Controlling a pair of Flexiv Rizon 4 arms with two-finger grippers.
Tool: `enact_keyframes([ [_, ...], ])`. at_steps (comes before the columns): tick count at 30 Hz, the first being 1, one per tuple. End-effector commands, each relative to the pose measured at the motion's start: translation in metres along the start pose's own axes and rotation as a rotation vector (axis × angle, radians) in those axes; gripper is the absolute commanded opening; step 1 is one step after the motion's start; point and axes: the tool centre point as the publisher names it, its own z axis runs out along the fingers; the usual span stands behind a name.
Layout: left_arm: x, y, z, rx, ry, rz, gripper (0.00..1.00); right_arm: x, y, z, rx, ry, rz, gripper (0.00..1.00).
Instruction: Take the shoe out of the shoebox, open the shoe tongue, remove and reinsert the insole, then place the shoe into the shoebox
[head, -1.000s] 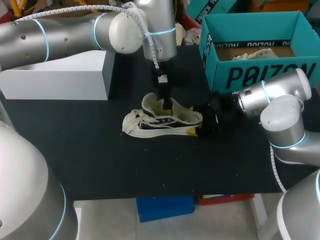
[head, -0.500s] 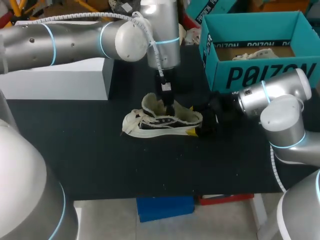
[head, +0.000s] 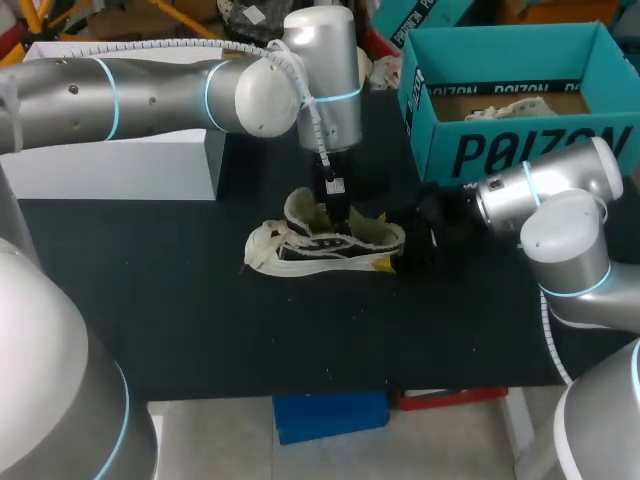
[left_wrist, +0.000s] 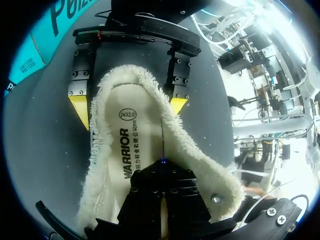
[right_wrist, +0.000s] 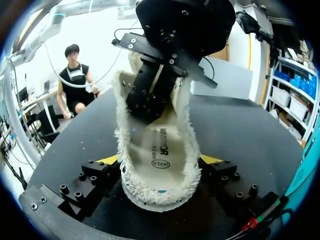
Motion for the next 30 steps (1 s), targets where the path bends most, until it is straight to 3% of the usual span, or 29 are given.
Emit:
enact_keyframes([
  [1,0.001,-0.001,0.014,-0.011,-0.013,-0.005,0.0,-0.001,-0.003,0.002,0.001,-0.002,0.002,0.0],
  [11,0.001,-0.001,0.015,-0.01,-0.038,-0.017,0.0,-0.001,-0.003,0.002,0.001,-0.002,0.002,0.0],
  [13,0.001,0.0,0.015,-0.006,-0.041,-0.02,0.21,-0.001,-0.003,0.002,0.001,-0.002,0.002,0.0],
  [17,0.001,0.002,0.016,-0.001,-0.049,-0.019,0.31,-0.001,-0.003,0.002,0.001,-0.002,0.002,0.0],
  [23,-0.004,0.005,0.021,-0.039,-0.122,-0.052,0.28,-0.001,-0.003,0.002,0.001,-0.002,0.002,0.0],
  [30,-0.014,0.014,0.03,-0.116,-0.295,-0.133,0.25,-0.001,-0.003,0.002,0.001,-0.002,0.002,0.0],
])
